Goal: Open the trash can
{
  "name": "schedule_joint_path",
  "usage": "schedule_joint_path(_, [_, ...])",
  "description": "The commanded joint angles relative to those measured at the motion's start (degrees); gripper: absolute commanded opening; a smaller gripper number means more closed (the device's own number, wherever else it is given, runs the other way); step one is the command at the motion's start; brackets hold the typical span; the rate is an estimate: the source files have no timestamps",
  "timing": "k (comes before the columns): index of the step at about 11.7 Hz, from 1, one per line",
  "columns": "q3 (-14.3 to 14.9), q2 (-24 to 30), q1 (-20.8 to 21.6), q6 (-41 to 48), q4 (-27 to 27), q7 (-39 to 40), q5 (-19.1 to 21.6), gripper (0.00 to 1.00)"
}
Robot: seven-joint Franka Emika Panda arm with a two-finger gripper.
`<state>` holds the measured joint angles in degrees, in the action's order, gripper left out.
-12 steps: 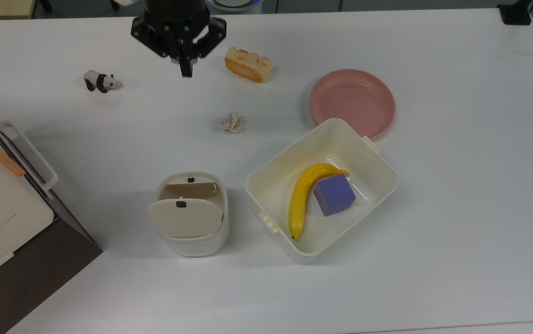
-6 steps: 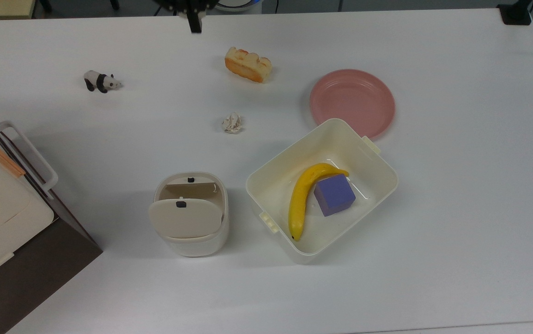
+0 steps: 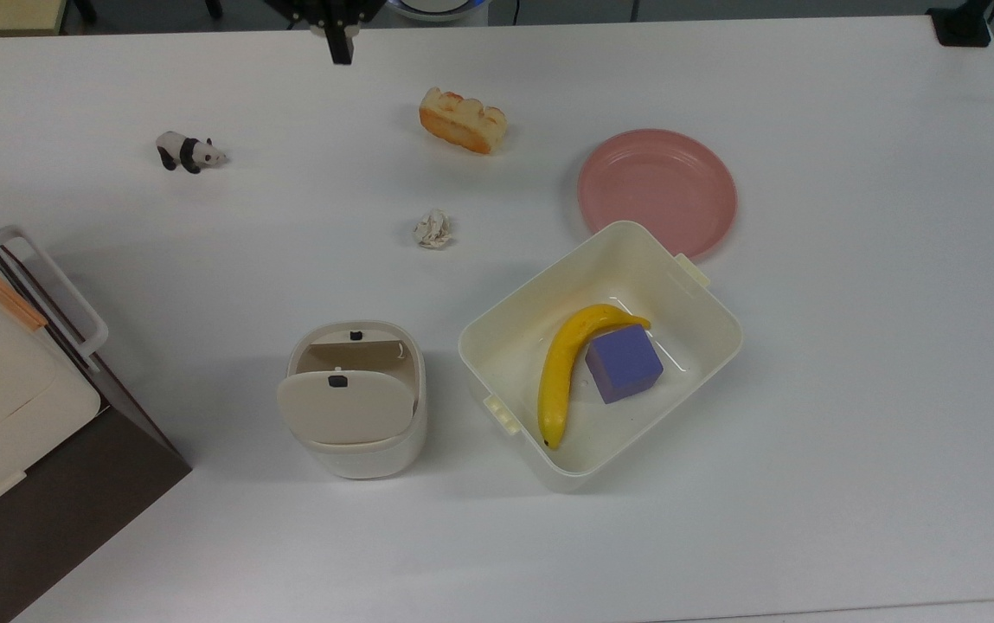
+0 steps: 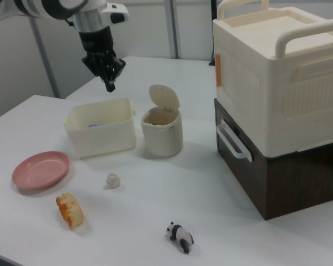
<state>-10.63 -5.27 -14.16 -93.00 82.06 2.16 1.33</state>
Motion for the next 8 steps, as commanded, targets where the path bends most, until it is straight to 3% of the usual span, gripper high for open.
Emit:
schedule_joint_path(1, [1.66,2.1,0.54,-2.1,3.72,3.89,1.05,0.0])
schedule_joint_path(4, [2.02,2.02,0.54,-2.01,4.07,4.78,1.05,0.0])
schedule_joint_path(6, [2.02,2.1,0.54,-1.93,4.07,4.7,0.96,0.1])
schedule_joint_path(7, [2.02,2.02,0.54,-1.92,4.07,4.61,0.96,0.45])
schedule_joint_path(8, [2.02,2.02,0.54,-1.92,4.16,4.61,0.96,0.73])
